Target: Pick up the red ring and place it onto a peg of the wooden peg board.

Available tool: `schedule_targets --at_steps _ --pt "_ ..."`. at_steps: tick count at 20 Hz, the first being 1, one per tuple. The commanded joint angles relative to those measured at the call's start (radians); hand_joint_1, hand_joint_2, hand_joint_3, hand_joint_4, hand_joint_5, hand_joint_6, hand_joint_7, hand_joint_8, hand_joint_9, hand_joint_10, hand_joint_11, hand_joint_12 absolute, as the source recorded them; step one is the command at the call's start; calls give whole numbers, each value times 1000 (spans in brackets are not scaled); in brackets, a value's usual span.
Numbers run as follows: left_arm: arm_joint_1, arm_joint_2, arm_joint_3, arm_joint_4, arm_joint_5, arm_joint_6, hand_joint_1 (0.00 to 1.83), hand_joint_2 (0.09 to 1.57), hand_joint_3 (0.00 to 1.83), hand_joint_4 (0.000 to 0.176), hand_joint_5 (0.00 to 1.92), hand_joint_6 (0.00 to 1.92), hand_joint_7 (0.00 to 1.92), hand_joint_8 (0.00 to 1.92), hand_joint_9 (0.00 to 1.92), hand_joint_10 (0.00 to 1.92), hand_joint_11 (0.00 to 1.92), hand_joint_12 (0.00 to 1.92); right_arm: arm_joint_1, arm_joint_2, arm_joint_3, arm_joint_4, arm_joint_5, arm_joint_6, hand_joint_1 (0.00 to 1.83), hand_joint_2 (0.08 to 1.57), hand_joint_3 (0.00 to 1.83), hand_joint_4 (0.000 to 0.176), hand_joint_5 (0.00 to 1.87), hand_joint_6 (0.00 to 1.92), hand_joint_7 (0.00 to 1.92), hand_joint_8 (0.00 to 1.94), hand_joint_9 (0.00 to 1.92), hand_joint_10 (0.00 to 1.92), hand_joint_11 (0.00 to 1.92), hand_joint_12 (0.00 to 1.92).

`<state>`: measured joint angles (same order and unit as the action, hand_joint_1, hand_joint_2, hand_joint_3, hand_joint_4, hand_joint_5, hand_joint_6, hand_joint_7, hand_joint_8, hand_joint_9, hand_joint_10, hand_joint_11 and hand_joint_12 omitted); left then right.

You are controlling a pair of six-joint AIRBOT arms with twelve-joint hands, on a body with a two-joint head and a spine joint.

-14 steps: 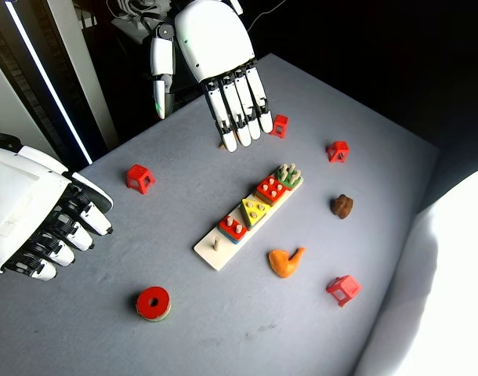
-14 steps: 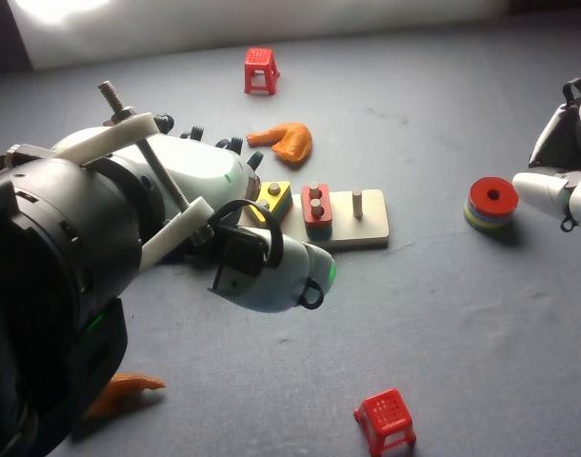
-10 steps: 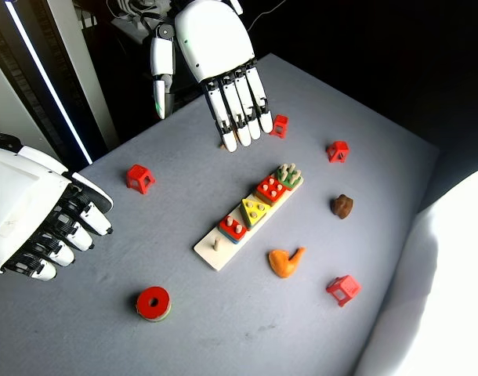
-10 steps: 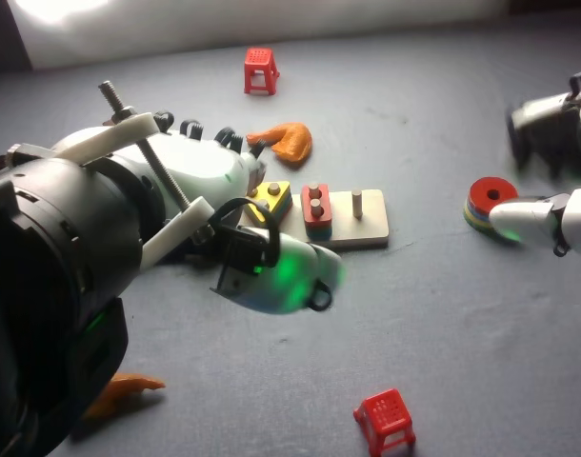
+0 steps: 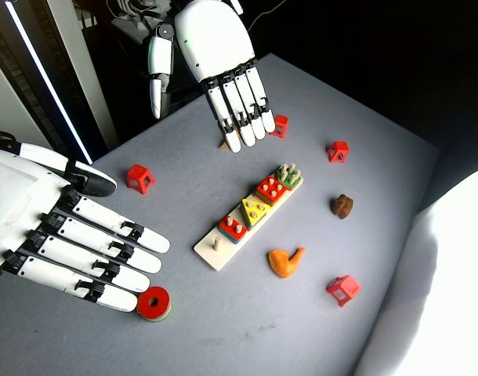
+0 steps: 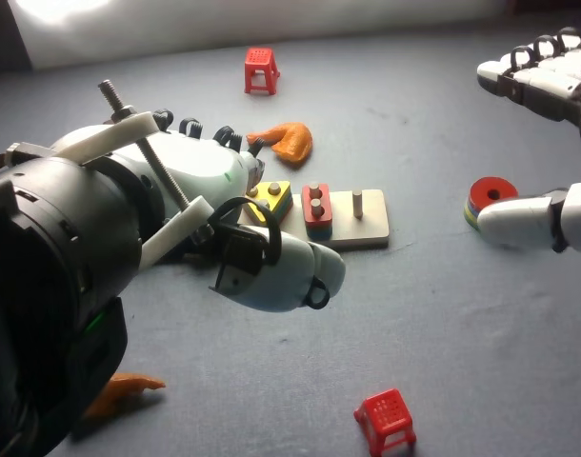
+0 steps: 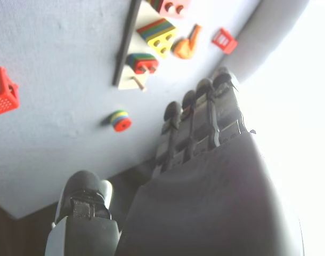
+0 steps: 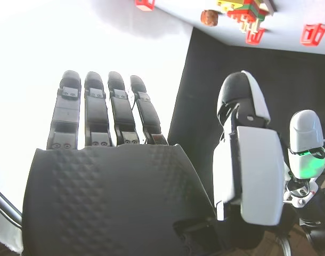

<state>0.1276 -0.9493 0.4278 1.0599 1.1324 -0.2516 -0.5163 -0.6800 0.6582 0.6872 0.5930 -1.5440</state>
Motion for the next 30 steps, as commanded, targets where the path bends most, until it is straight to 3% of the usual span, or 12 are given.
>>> schedule_targets --at_steps 1,4,11,15,18,22,23,25,26,28,29,30 --pt "-8 2 3 84 -6 3 0 1140 9 0 52 8 15 4 0 0 0 0 8 0 14 -24 65 8 312 920 0 0 150 17 100 5 0 0 0 0" --pt "-11 2 5 83 -6 3 0 1134 5 0 77 16 41 13 4 1 0 0 25 -20 74 -37 -35 7 603 785 0 0 444 19 365 5 168 15 0 0" --pt "-14 2 5 83 -6 3 0 1148 9 0 62 7 24 4 0 0 0 0 43 -107 237 -60 -88 9 540 845 5 0 630 32 606 15 233 12 0 0" --pt "-14 2 5 83 -6 3 0 1139 2 0 51 2 36 7 6 1 0 0 64 -174 325 -60 -91 -3 757 857 2 0 828 48 991 57 333 22 0 0" --pt "-14 2 4 83 -6 3 0 1129 0 0 82 12 61 13 28 9 17 8 62 -235 398 -60 -93 -17 890 882 12 0 767 10 817 0 305 4 0 0" --pt "-14 2 5 83 -6 3 0 1128 0 0 42 2 26 3 3 1 9 4 59 -291 468 -60 -93 -20 893 953 37 3 710 0 786 0 242 0 0 0" --pt "-14 2 5 83 -6 3 0 1126 0 0 44 3 25 3 0 0 9 4 57 -296 473 -60 -93 -22 843 960 38 18 695 0 758 0 250 5 0 0" --pt "-13 2 4 83 -6 3 0 1125 0 0 67 12 31 5 9 3 2 1 46 -311 481 -60 -92 -43 798 1002 49 21 624 0 685 1 210 0 0 0" --pt "-13 2 4 83 -6 3 0 1130 0 0 88 18 47 10 20 7 18 8 37 -316 481 -60 -86 -50 780 993 42 42 622 0 696 7 202 0 0 0" --pt "-13 2 4 83 -6 3 0 1132 1 0 109 22 54 11 18 5 26 12 17 -335 490 -60 -82 -56 782 989 33 31 608 0 663 0 173 0 0 0" --pt "-13 2 4 83 -6 3 0 1126 0 0 100 15 48 7 11 1 17 9 13 -342 495 -60 -82 -59 717 997 34 51 586 0 632 0 164 0 0 0" --pt "-13 2 4 83 -6 3 0 1126 0 0 87 9 40 3 4 0 5 4 7 -353 502 -60 -83 -59 709 1003 35 41 576 0 624 0 172 4 0 0"
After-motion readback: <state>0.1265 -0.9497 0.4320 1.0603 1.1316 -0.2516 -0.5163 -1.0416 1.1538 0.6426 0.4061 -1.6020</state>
